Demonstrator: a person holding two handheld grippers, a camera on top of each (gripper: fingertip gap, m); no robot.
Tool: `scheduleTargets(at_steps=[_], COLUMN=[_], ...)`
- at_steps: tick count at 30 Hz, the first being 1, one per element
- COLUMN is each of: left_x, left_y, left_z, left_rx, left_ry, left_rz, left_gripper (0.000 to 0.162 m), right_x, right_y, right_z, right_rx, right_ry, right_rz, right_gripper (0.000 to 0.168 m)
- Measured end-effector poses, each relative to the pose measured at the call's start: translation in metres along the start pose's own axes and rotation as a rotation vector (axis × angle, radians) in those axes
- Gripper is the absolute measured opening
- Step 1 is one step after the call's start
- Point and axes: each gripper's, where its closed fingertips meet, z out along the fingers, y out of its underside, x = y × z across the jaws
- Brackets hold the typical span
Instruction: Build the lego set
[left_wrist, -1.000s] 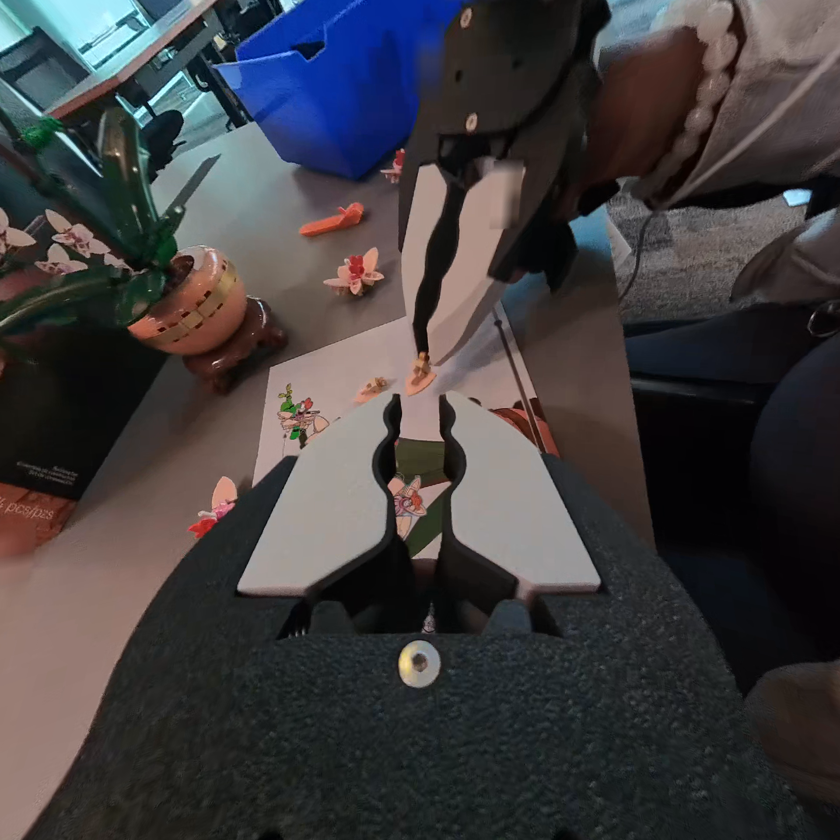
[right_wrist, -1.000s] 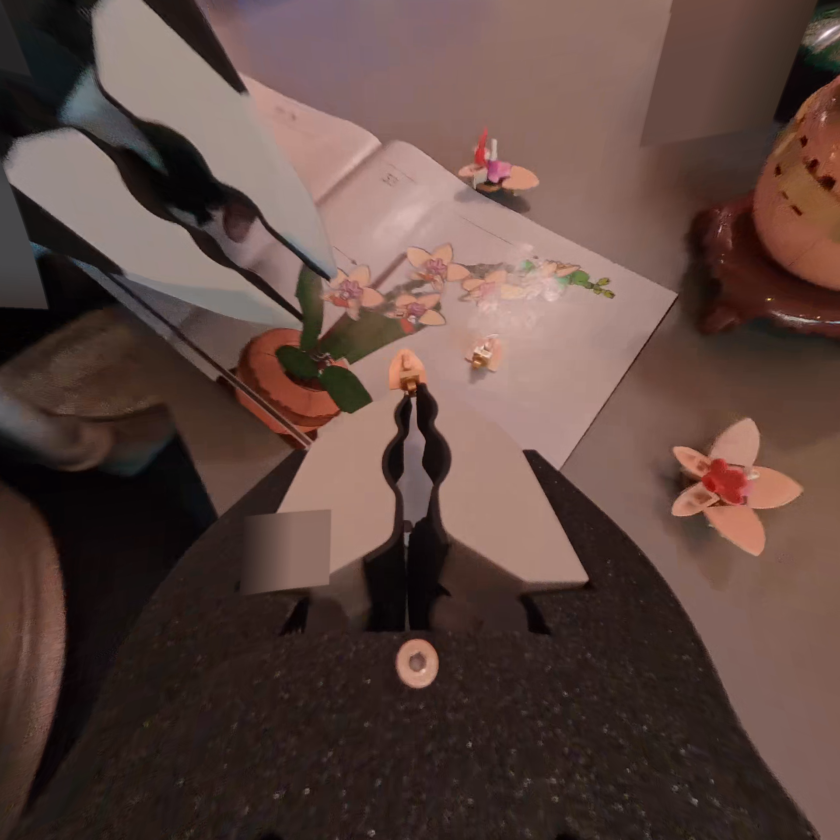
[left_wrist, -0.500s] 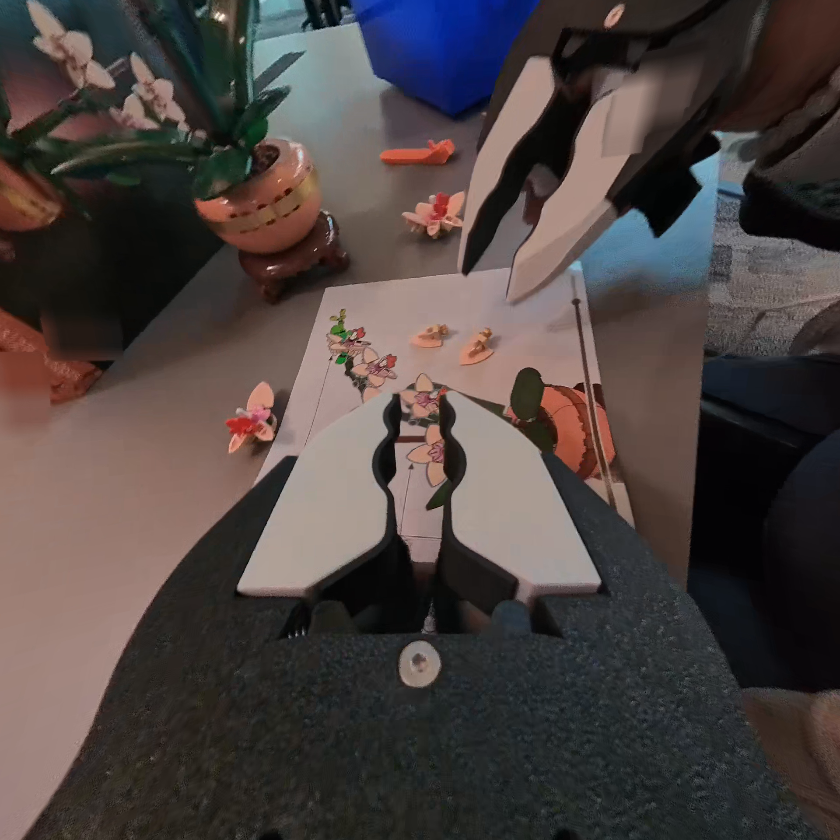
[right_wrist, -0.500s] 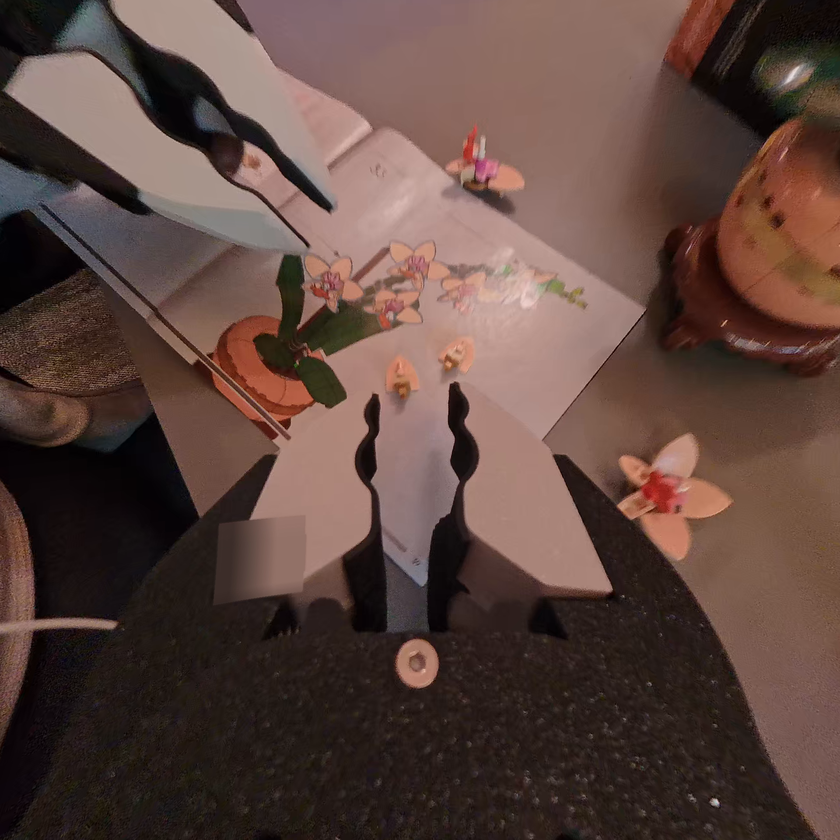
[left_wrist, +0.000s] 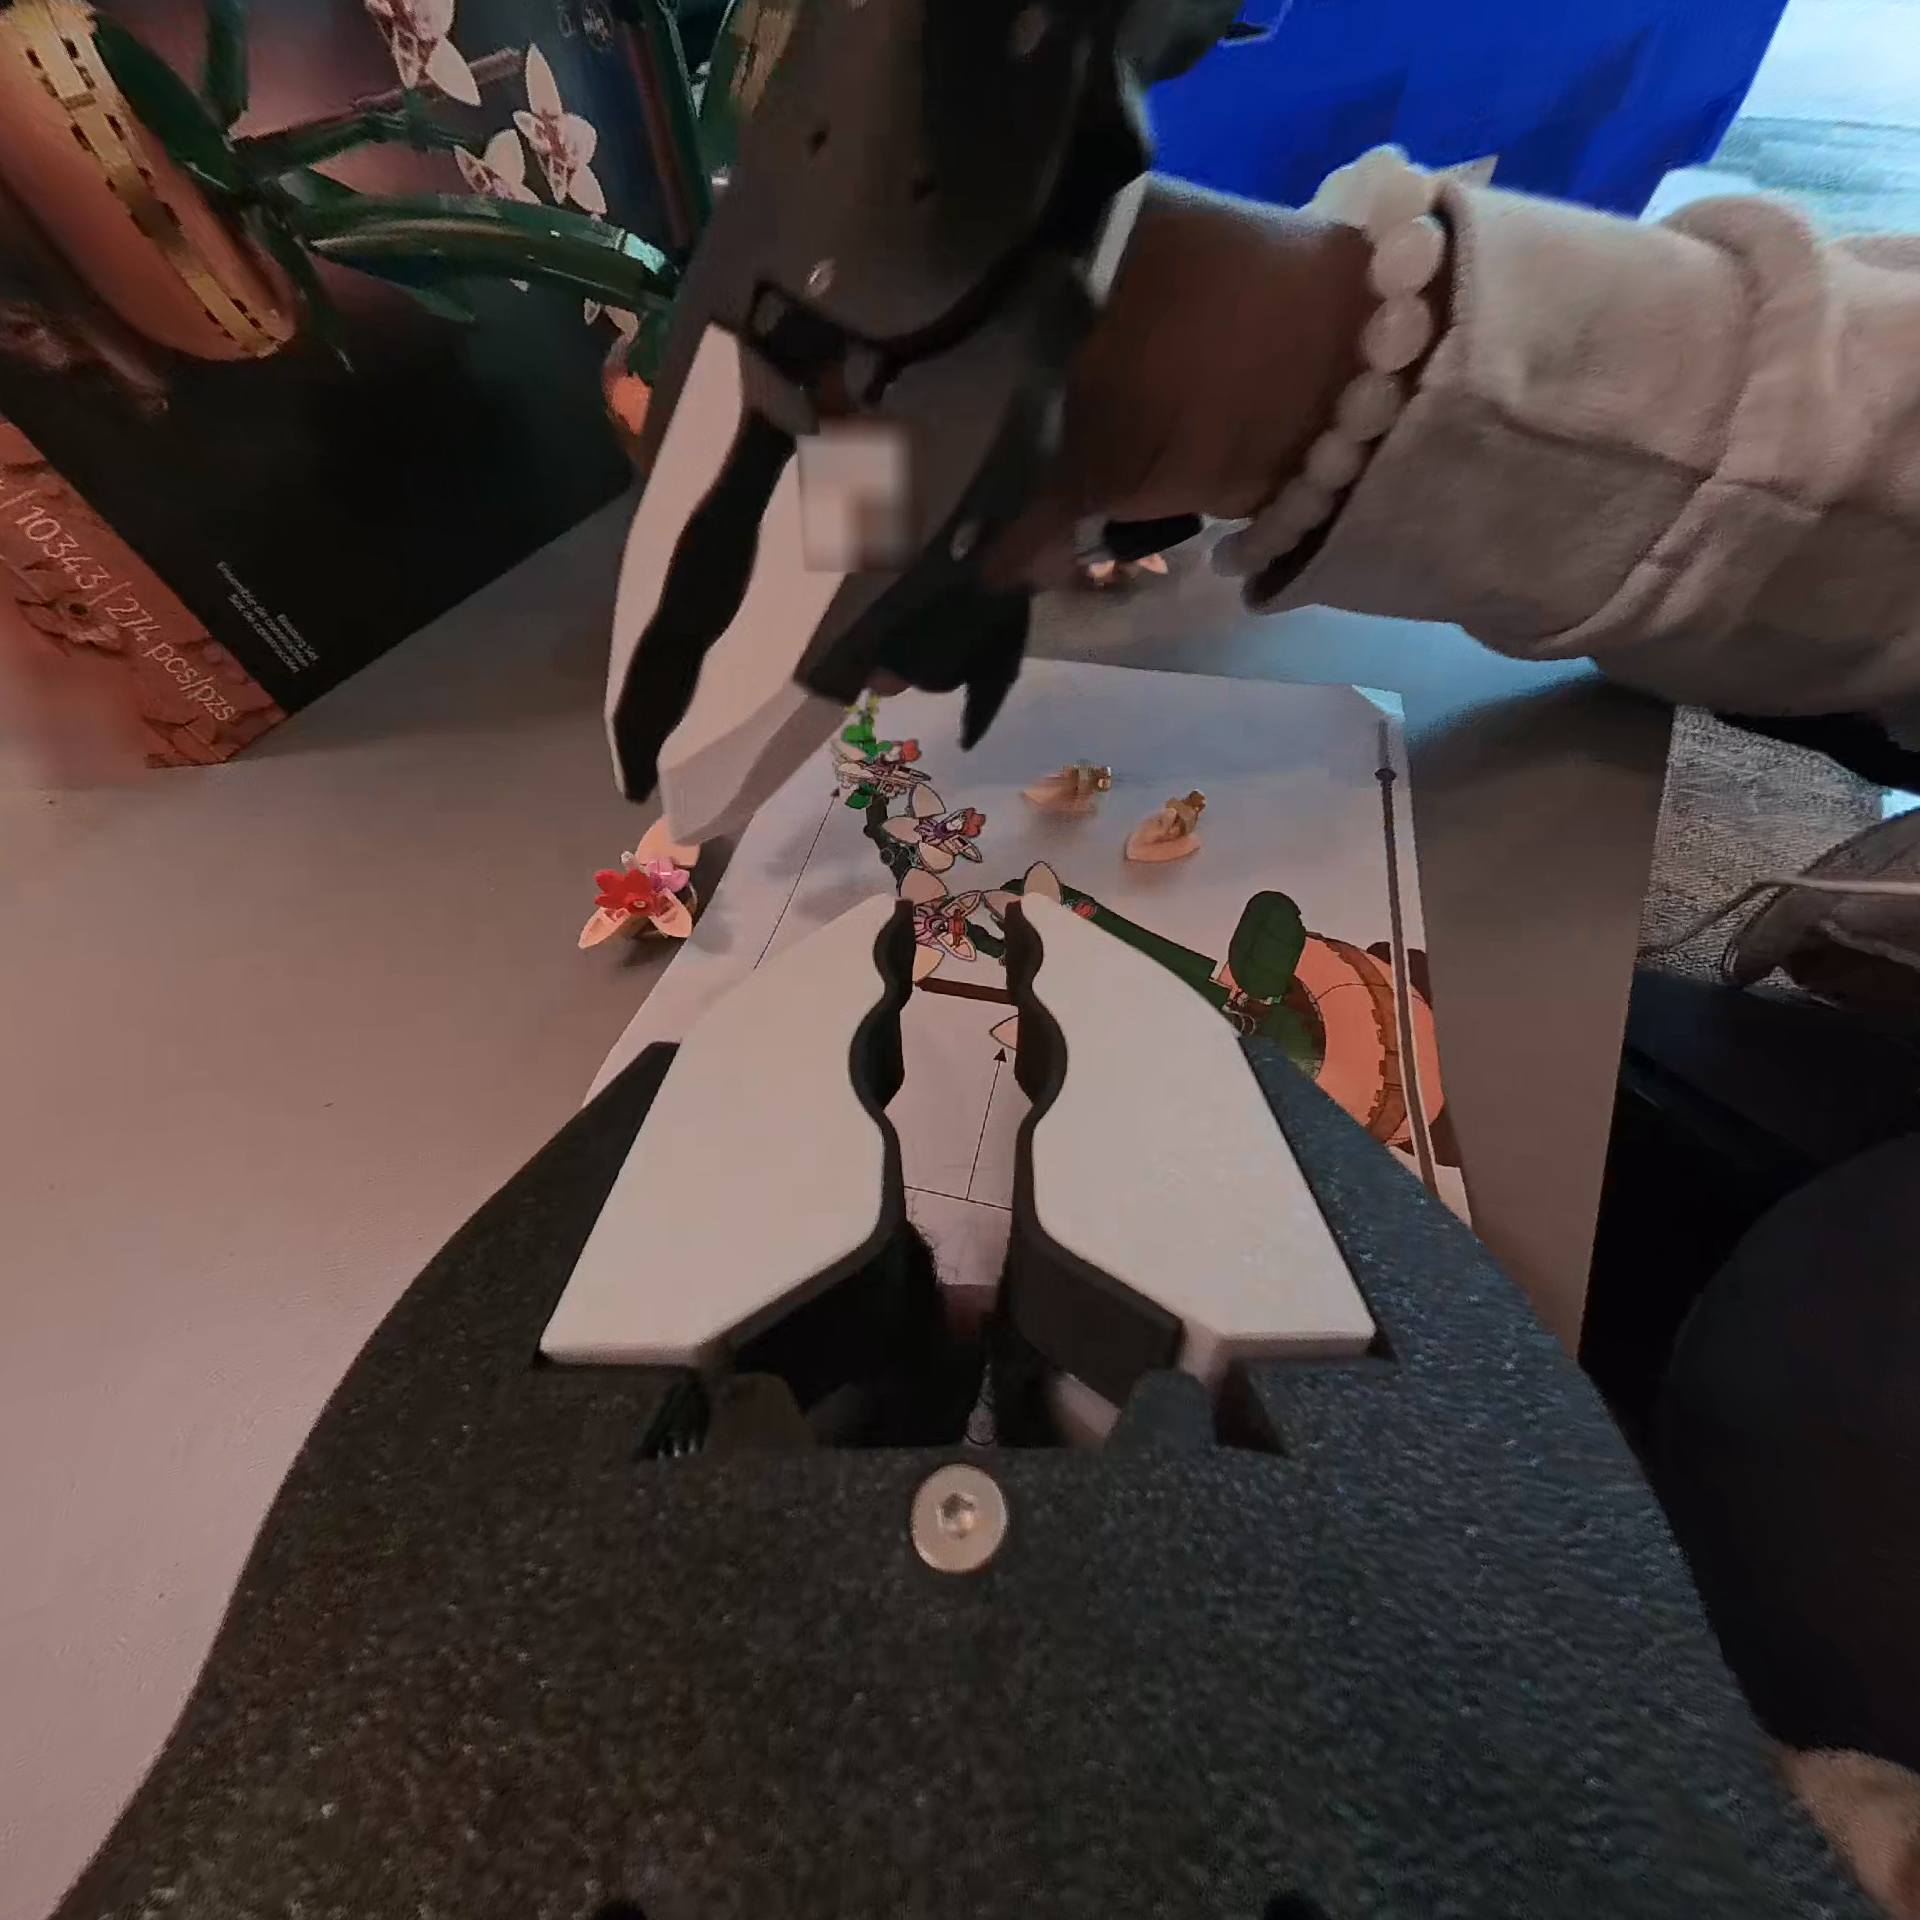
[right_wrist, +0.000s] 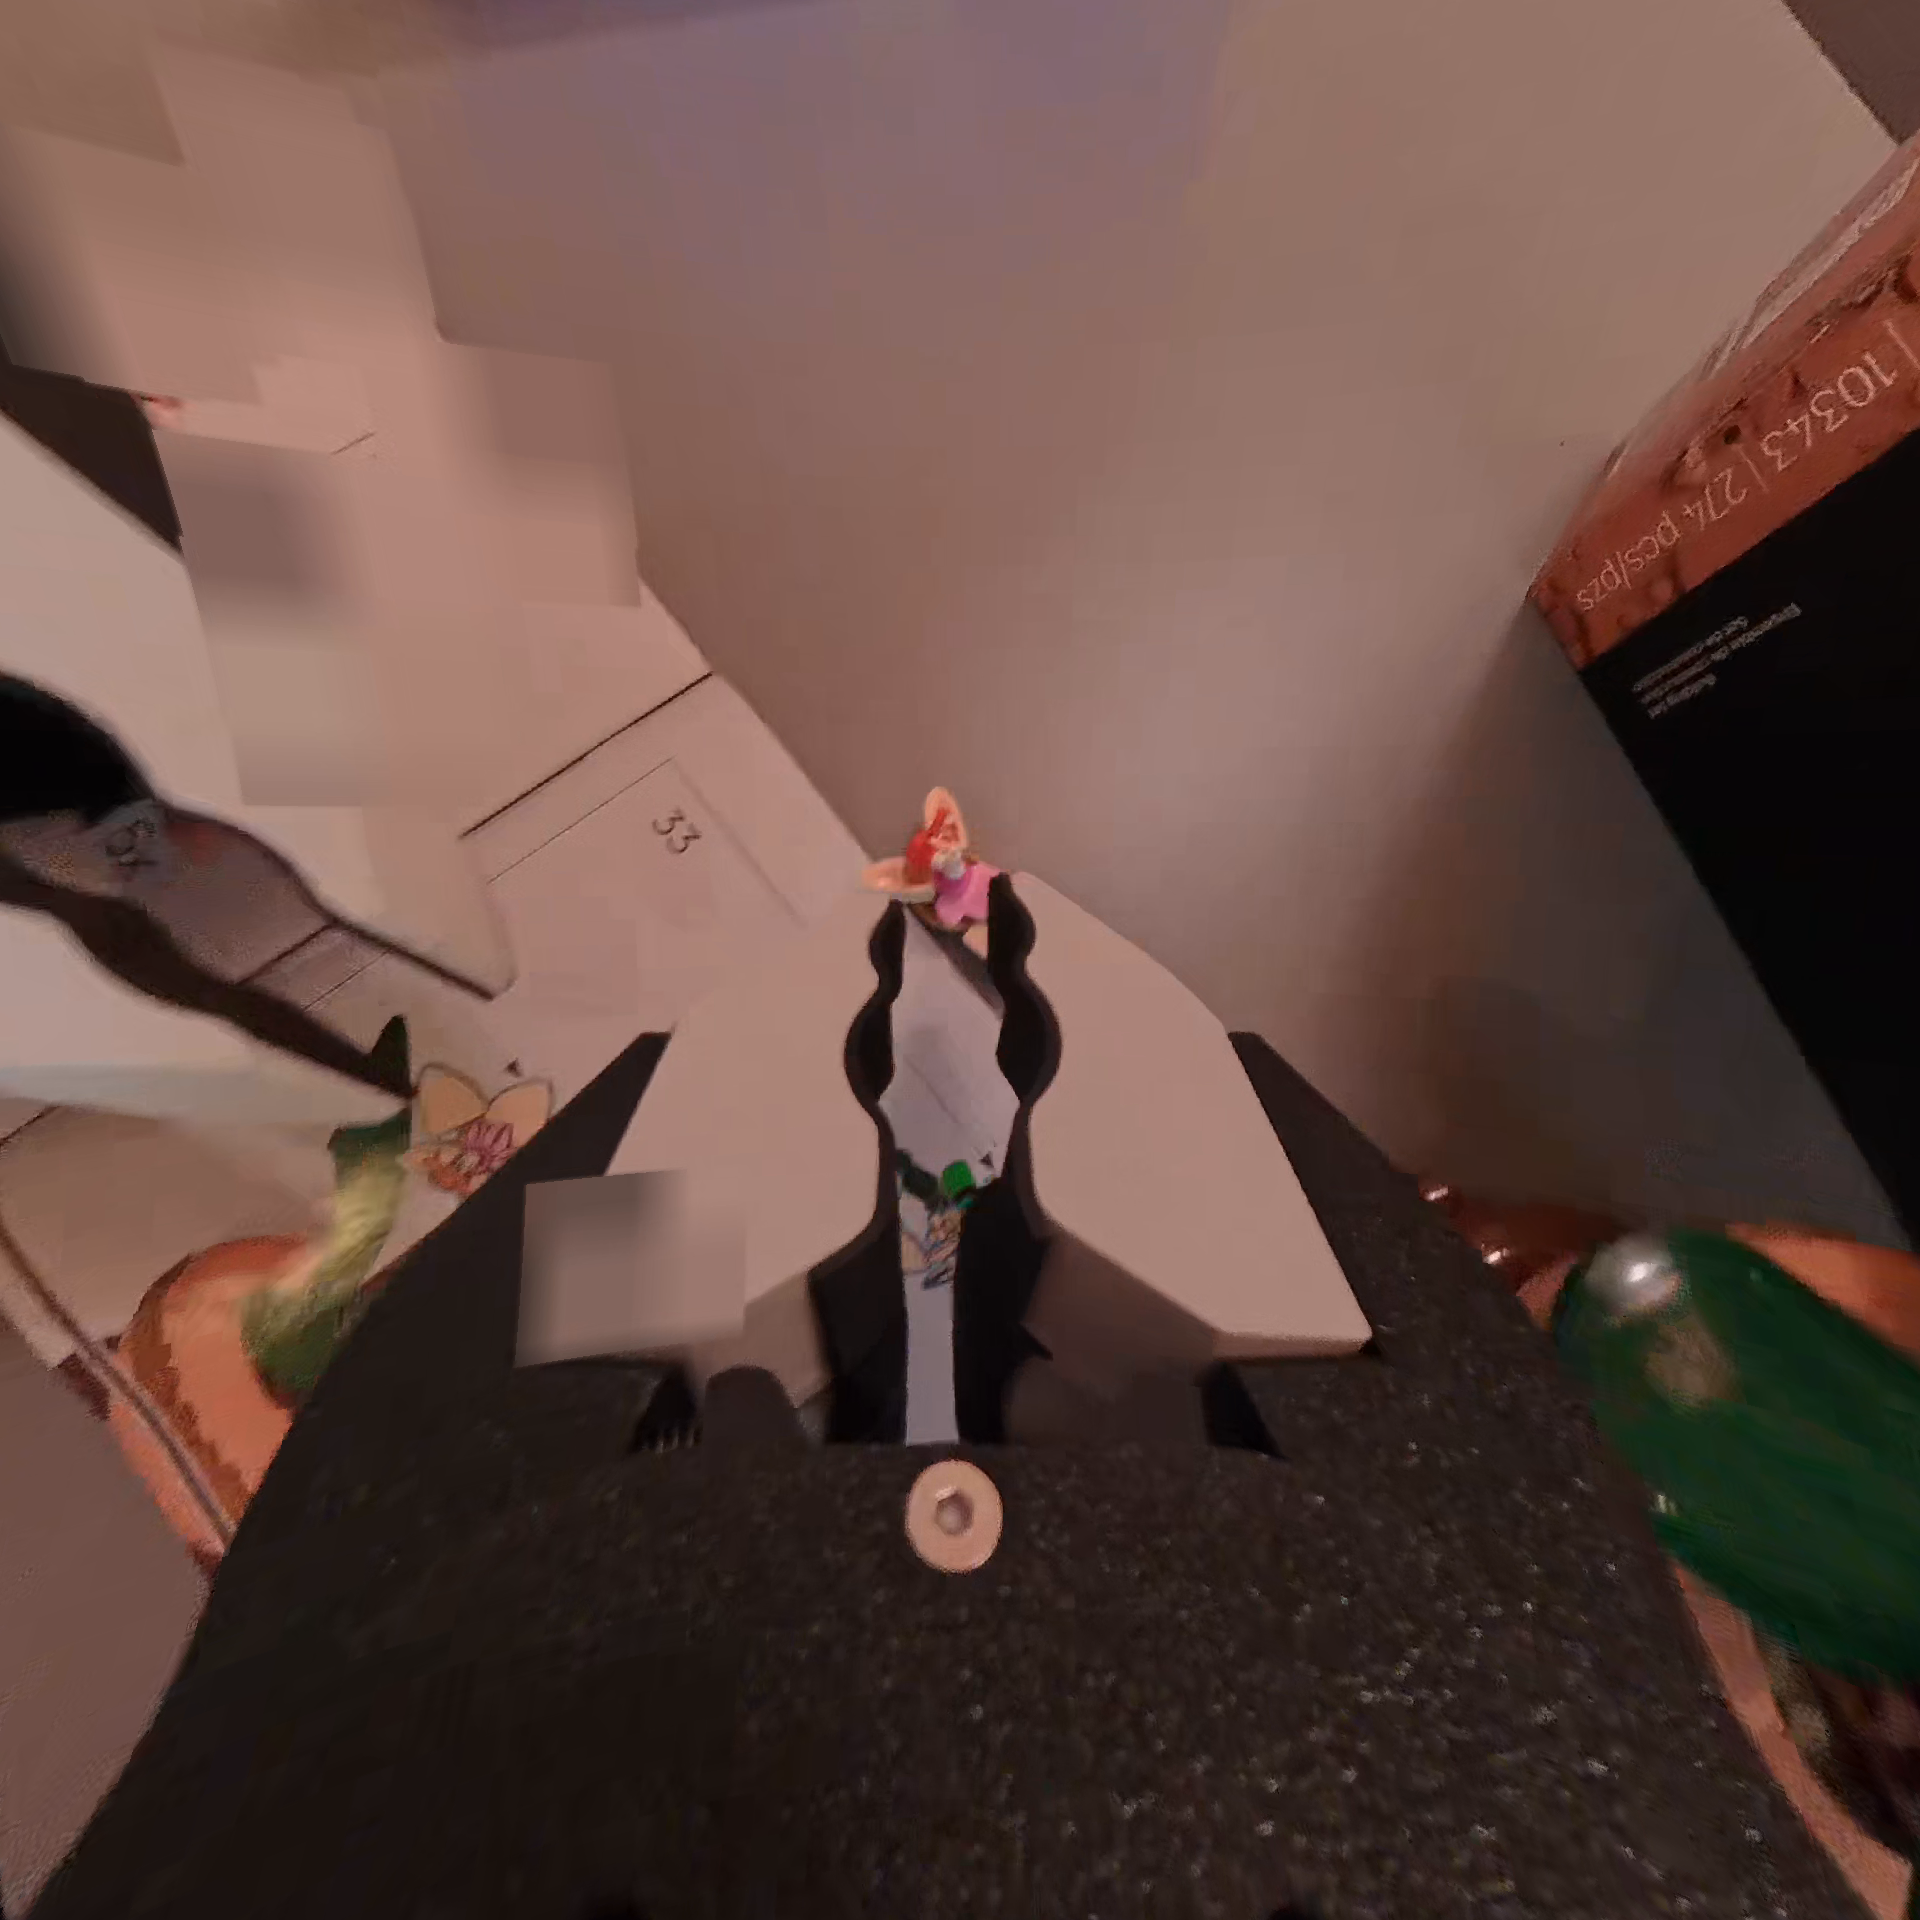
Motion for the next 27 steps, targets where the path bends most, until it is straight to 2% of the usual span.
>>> scheduleTargets(at_steps=[5, 8, 11, 27], left_x=[0.001, 0.001, 0.001, 0.009], left_y=[-0.007, -0.010, -0.013, -0.009], left_z=[-0.007, -0.011, -0.014, -0.011], left_rx=[0.068, 0.106, 0.135, 0.097], left_ry=[0.028, 0.048, 0.059, 0.104], left_rz=[-0.019, -0.044, -0.056, -0.019], left_gripper=[0.016, 0.016, 0.016, 0.016], right_x=[-0.002, 0.004, 0.001, 0.000], right_y=[-0.003, 0.002, 0.000, 0.001], right_z=[0.009, 0.011, 0.013, 0.022], right_rx=[-0.046, -0.099, -0.100, -0.153], right_ry=[0.011, 0.039, -0.013, -0.157], right_rz=[-0.044, -0.086, -0.103, -0.282], right_gripper=[0.000, 0.002, 0.009, 0.003])
